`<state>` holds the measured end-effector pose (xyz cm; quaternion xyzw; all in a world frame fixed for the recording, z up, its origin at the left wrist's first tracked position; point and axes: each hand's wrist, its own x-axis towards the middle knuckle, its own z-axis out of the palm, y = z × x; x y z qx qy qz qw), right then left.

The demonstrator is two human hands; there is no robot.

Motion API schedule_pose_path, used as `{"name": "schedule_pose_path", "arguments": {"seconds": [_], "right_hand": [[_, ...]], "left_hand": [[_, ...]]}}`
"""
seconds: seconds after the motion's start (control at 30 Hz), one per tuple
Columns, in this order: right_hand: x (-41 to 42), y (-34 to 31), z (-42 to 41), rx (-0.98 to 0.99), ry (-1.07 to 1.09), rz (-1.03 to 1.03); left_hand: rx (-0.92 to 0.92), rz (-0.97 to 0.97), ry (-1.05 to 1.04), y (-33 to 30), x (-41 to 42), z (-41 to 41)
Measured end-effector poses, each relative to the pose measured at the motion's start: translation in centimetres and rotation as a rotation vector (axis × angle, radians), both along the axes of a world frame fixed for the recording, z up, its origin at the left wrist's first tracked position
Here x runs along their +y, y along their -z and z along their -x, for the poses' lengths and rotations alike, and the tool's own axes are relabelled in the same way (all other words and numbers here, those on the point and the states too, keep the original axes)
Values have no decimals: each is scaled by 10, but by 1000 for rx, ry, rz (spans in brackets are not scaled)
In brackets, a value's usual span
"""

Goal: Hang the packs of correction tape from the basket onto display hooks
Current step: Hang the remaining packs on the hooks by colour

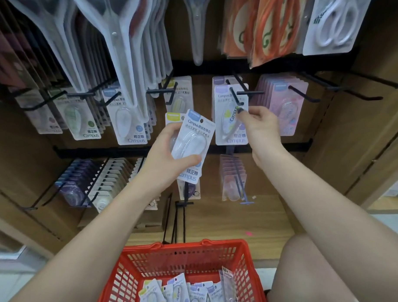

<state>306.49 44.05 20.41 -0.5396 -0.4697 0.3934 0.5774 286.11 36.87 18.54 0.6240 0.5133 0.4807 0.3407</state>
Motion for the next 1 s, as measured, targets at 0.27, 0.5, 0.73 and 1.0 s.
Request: {"name": "schedule_pose_path", "arguments": {"seconds": [0.27, 0.5, 0.73, 1.0], "right_hand": [[65, 5, 3, -102, 23, 144], [3, 15, 25, -163, 96, 202], [-71, 12, 63, 274, -529, 275], [-69, 19, 82, 288, -462, 282]], "left_hand": [[-7, 10, -19, -4, 0, 5], [-70, 2, -66, -1, -4, 15], [-63, -51, -113, 0, -18, 28], [-138, 7, -21, 6, -31, 51]]}}
